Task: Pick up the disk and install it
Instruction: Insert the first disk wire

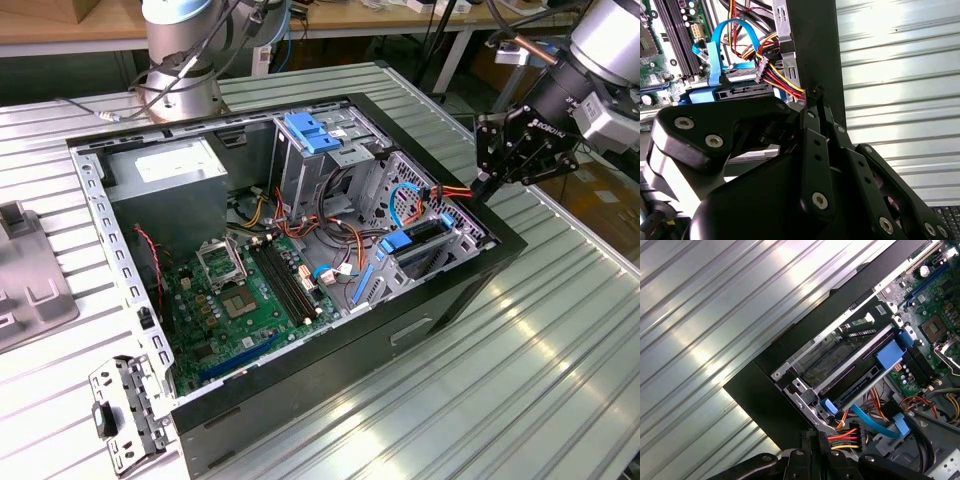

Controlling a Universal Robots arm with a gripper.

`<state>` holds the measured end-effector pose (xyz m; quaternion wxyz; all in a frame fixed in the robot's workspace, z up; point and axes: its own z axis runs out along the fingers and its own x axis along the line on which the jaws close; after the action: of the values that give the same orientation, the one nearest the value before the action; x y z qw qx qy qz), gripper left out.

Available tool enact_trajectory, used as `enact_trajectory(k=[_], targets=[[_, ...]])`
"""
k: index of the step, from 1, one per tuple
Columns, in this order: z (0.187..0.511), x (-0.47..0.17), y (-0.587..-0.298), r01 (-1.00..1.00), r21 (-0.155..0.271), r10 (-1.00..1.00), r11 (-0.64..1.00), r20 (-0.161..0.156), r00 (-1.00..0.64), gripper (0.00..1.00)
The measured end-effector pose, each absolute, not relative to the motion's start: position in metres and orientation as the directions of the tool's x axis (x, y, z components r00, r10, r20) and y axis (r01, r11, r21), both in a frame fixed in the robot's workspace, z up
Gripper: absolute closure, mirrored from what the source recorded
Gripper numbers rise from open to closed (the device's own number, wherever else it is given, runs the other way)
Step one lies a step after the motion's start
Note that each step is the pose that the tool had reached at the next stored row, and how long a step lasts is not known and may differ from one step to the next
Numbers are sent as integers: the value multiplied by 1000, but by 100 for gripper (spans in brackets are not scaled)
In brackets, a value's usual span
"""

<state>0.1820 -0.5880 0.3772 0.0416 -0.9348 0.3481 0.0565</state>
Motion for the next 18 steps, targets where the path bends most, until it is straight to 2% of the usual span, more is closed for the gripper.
enact_trajectory(k=[6, 18], targets=[[382, 178, -588, -655, -52, -644, -753, -146, 751, 83], [380, 145, -588, -657, -56, -645, -752, -148, 750, 83]])
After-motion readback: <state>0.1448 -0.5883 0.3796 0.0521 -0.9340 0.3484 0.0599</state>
